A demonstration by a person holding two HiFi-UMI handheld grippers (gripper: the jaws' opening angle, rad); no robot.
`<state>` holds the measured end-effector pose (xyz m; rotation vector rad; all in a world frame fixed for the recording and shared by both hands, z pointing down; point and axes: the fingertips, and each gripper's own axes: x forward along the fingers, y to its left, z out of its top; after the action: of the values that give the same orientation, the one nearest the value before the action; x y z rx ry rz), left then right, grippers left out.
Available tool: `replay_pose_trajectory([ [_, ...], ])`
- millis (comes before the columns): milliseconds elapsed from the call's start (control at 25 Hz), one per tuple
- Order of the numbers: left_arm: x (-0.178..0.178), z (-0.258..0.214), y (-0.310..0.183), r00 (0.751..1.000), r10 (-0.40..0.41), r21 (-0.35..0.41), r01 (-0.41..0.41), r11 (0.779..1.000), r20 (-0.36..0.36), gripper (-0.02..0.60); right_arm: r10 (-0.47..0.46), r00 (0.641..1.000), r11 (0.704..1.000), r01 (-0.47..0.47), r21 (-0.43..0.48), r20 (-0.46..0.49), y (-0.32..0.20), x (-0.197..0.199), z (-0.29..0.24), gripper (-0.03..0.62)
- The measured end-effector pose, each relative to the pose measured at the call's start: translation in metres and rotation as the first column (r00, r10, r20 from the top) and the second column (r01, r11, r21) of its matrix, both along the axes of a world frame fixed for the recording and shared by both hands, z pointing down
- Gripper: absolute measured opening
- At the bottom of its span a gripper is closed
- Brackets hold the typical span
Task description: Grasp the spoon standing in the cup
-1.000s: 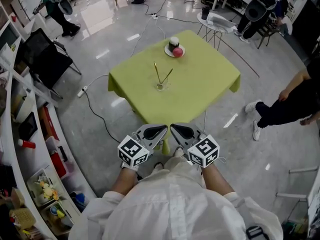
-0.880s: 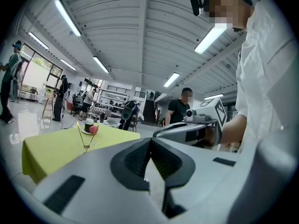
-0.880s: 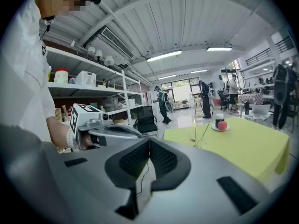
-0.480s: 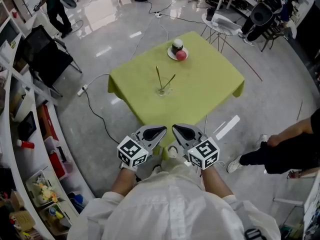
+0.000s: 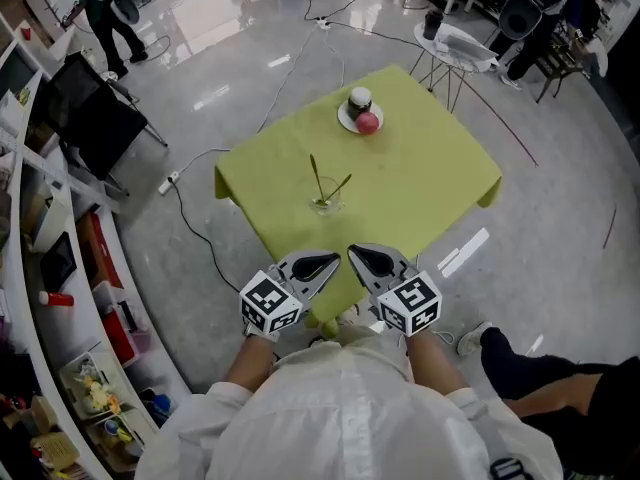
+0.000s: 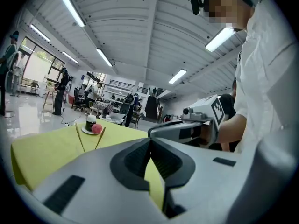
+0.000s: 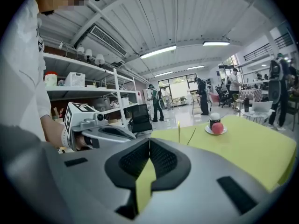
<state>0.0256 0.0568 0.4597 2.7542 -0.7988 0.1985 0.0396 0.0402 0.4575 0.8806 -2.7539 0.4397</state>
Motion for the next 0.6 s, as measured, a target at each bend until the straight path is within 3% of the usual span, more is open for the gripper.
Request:
replay_pose_trajectory([
  [400, 0.005, -0.004, -0.042, 0.999, -0.029, 0.005, 0.029, 1.0, 0.015, 0.005, -0.031, 1.0, 1.0, 0.031, 0.0, 0.002, -0.044, -0.002, -0.005, 0.005],
  [600, 0.003, 0.002, -0.052, 1.0, -0.017, -0.011, 0.017, 1.0, 0.016, 0.005, 0.001, 1.0, 1.0, -0.001, -0.024, -0.001, -0.057, -0.003, 0.001, 0.005],
])
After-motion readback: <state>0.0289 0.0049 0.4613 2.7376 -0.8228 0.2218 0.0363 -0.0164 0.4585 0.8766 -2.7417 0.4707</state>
